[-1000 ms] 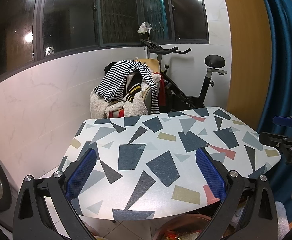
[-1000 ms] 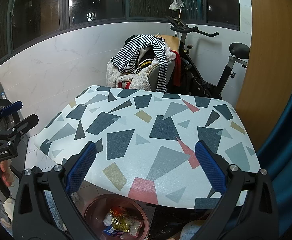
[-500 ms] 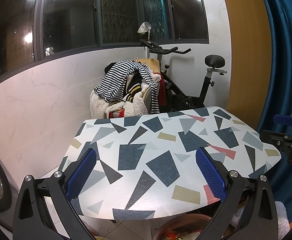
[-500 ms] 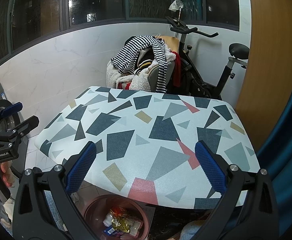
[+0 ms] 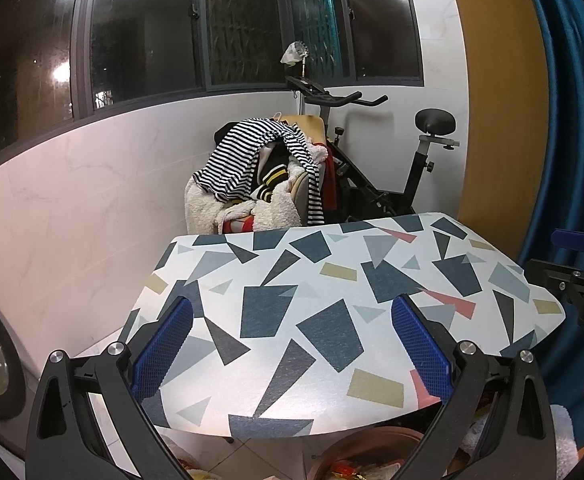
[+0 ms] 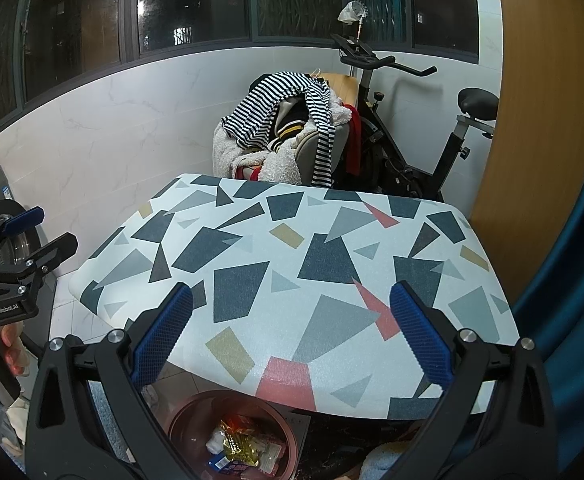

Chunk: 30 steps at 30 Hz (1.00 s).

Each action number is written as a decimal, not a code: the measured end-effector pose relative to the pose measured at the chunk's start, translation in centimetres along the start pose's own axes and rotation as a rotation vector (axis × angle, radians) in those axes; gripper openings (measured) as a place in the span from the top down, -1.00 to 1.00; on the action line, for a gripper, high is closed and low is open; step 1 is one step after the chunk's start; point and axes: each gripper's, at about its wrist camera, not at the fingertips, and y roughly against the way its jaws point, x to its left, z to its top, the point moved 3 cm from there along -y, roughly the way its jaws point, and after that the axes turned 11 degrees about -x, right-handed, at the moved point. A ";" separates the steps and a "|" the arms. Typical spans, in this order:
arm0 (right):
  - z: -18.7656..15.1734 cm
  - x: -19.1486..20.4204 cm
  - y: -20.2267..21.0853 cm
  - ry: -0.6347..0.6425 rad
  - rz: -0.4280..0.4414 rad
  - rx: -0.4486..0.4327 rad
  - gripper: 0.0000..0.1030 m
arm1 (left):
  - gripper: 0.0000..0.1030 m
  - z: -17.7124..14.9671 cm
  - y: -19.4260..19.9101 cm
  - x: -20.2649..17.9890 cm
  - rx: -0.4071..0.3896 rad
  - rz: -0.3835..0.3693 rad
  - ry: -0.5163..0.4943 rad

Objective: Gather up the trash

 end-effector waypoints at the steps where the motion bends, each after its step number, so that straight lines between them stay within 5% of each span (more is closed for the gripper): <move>1: 0.0 0.0 0.0 0.000 0.000 0.000 -0.89 | -0.89 0.0 0.1 0.0 0.000 0.001 0.000; 30: 0.0 0.0 0.0 -0.001 -0.001 0.000 -0.89 | -0.89 0.2 0.1 0.1 0.001 0.001 0.012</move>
